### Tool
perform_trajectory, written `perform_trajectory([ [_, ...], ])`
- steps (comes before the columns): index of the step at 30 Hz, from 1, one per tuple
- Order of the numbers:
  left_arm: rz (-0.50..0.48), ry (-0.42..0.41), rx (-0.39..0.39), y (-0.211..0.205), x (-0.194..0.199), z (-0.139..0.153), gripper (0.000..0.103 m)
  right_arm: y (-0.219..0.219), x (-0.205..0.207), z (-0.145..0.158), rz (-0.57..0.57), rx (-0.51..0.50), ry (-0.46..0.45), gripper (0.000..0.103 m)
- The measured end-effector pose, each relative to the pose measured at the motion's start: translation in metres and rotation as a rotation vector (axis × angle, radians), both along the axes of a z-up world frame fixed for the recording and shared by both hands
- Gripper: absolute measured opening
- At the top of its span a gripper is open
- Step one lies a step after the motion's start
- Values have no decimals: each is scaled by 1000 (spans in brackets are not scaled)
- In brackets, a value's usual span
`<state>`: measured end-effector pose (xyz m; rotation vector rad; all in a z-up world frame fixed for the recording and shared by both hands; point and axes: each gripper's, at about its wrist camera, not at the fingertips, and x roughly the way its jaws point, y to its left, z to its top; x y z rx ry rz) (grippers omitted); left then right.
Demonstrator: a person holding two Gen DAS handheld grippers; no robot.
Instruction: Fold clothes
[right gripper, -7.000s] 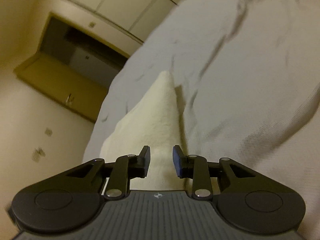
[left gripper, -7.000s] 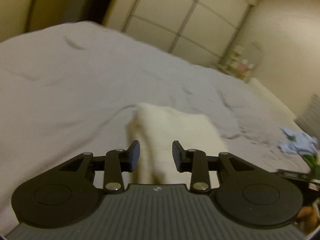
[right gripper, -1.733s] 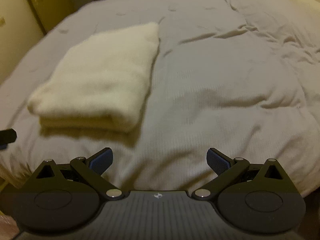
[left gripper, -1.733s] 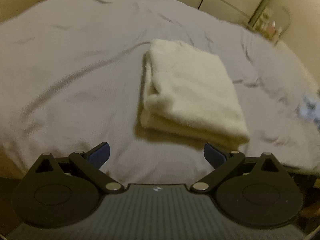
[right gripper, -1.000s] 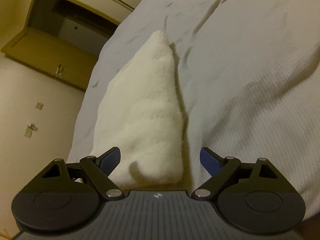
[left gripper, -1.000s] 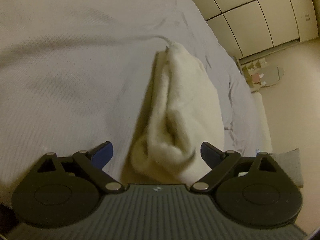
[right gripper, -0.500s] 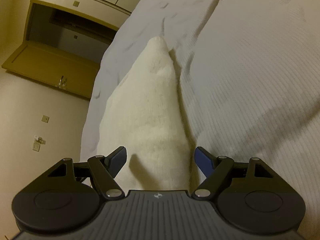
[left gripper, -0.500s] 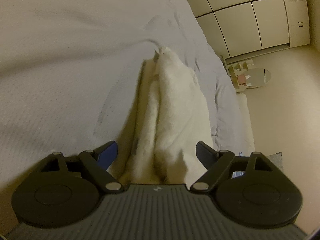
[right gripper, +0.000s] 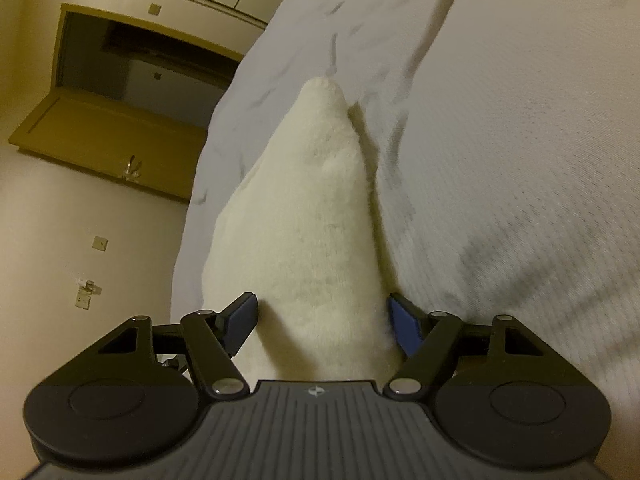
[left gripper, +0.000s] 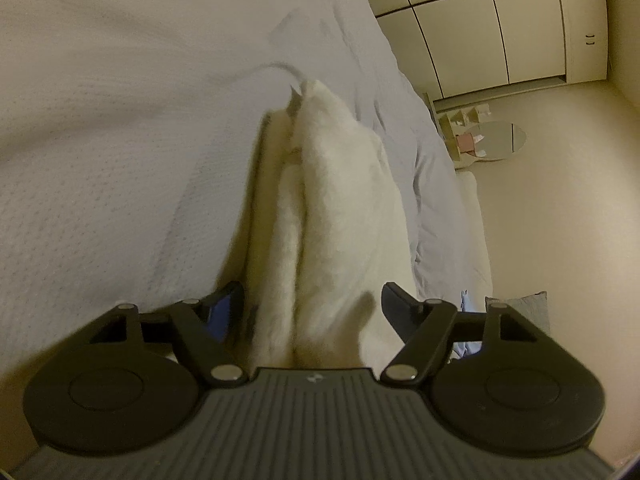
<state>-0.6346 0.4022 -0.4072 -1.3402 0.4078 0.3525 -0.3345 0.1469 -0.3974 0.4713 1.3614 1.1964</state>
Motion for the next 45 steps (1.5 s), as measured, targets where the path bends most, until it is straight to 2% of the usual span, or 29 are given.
perform_trajectory([
  [8, -28, -5, -2, 7, 12, -5, 67, 9, 6, -10, 39, 29, 24, 71],
  [14, -52, -10, 0, 15, 20, -10, 64, 32, 8, -19, 89, 36, 33, 69],
  [16, -64, -7, 4, 17, 23, -11, 62, 32, 9, -20, 90, 32, 41, 65],
  [21, -122, 37, 43, 19, 29, -5, 54, 30, 10, -22, 91, 20, 62, 54],
  [27, -148, 109, 68, 16, 36, 11, 50, 30, 13, -20, 84, -12, 105, 53],
  [31, -148, 178, 82, 11, 40, 34, 46, 34, 14, 1, 85, -72, 122, 51],
  [36, -120, 234, 59, 13, 38, 76, 43, 43, 12, 46, 104, -101, 150, 49],
  [41, -66, 258, 38, 17, 21, 130, 43, 70, 9, 102, 175, -95, 160, 49],
  [45, 25, 244, 33, 24, -6, 167, 43, 109, -4, 144, 263, -62, 135, 49],
])
